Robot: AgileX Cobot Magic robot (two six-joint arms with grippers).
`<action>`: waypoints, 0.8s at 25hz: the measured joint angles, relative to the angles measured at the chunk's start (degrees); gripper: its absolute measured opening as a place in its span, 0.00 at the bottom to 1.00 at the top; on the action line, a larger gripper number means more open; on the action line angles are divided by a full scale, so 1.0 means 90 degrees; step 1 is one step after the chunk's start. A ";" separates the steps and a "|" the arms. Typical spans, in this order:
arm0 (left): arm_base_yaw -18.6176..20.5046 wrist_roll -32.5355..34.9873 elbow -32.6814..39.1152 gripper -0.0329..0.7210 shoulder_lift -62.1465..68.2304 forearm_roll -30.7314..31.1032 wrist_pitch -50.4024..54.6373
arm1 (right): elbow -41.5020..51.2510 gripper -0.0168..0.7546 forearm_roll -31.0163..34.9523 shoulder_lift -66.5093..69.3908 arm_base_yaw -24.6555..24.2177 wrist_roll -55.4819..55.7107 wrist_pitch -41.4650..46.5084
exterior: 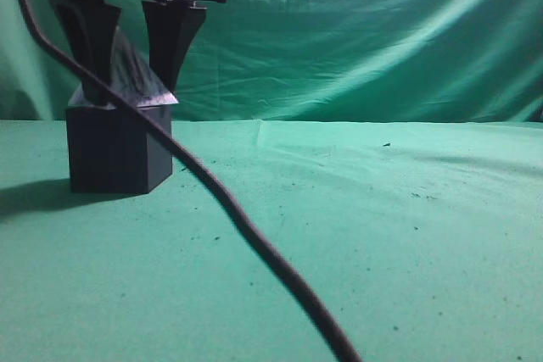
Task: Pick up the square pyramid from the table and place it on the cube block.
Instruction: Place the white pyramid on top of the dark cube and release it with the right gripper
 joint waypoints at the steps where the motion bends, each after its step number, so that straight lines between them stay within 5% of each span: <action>1: 0.0000 0.0000 0.0000 0.04 0.0000 0.0000 0.0000 | -0.0011 0.52 0.0000 0.0000 0.0000 0.0000 -0.0012; 6: 0.0000 0.0000 0.0000 0.04 0.0000 0.0000 0.0000 | -0.0011 0.85 0.0017 -0.0040 0.0000 0.0000 -0.0010; 12: 0.0000 0.0000 0.0000 0.04 0.0000 0.0000 0.0000 | -0.0011 0.86 0.0125 -0.0771 0.0000 0.0000 0.0015; 16: 0.0000 0.0000 0.0000 0.04 0.0000 0.0000 0.0000 | -0.0011 0.55 0.0177 -0.1715 0.0000 0.0051 0.0040; 18: 0.0000 0.0000 0.0000 0.04 0.0000 0.0000 0.0000 | -0.0011 0.29 0.0219 -0.2225 0.0000 0.0167 0.0067; 20: 0.0000 0.0000 0.0000 0.04 0.0000 0.0000 0.0000 | -0.0011 0.13 0.0278 -0.2808 0.0000 0.0233 0.0092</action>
